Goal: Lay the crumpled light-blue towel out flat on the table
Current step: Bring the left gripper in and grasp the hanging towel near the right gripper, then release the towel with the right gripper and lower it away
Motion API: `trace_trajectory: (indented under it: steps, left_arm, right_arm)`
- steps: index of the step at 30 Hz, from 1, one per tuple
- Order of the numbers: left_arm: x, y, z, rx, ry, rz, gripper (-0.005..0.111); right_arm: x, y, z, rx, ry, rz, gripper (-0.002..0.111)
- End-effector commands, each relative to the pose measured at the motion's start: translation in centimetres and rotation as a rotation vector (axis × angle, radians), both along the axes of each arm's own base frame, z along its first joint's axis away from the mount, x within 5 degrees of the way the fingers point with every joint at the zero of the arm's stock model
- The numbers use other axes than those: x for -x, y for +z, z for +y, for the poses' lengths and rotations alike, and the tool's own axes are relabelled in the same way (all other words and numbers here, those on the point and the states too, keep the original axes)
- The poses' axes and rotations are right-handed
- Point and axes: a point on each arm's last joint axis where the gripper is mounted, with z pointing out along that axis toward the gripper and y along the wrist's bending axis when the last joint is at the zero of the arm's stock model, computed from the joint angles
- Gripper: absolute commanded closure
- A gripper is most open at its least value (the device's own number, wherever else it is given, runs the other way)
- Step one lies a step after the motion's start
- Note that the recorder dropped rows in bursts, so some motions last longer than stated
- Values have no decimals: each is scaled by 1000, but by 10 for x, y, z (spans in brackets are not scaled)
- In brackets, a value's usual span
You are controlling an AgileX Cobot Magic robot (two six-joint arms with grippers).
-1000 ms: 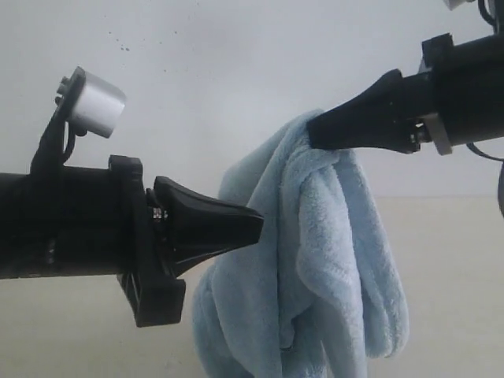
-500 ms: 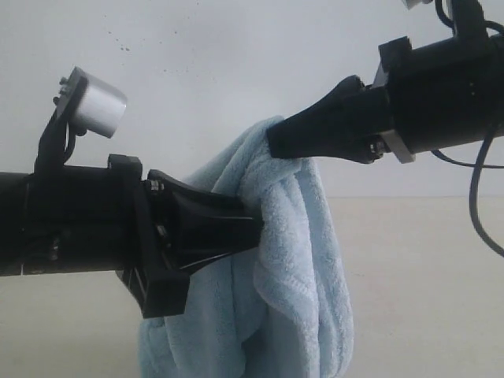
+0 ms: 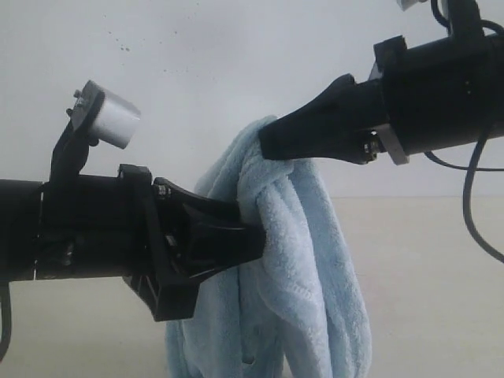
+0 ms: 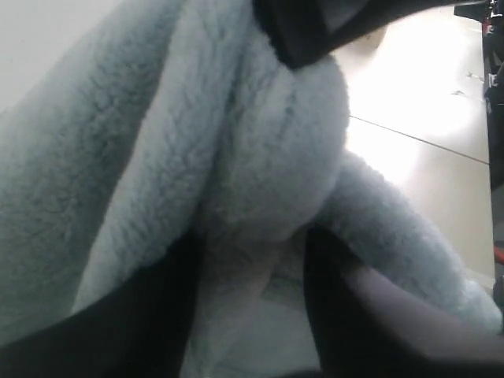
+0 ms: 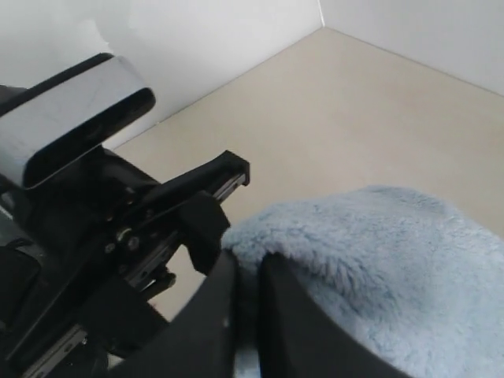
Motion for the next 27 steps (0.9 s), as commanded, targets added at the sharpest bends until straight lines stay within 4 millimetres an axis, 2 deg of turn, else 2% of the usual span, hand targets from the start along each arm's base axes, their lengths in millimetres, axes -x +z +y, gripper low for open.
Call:
trace_trajectory:
  steps: [1,9,11,17,21,27]
  left_arm:
    - [-3,0,0,-7,30,-4,65]
    - [-6,-1,2,-28,71,-8,65]
    - [-7,-1,2,-30,75,-9,69]
    - [-11,-4,6,-62,140,-9,103]
    - [-10,-6,6,-59,128,0,103]
    - [3,-4,-2,14,-21,31,103]
  right_arm:
    - [8,5,7,-28,44,6,103]
    - [11,5,9,-28,67,11,103]
    - [11,5,9,-28,67,11,103]
    - [10,5,9,-28,52,5,103]
    - [3,6,7,-30,-24,-21,103]
    - [-4,0,3,64,-76,-91,103]
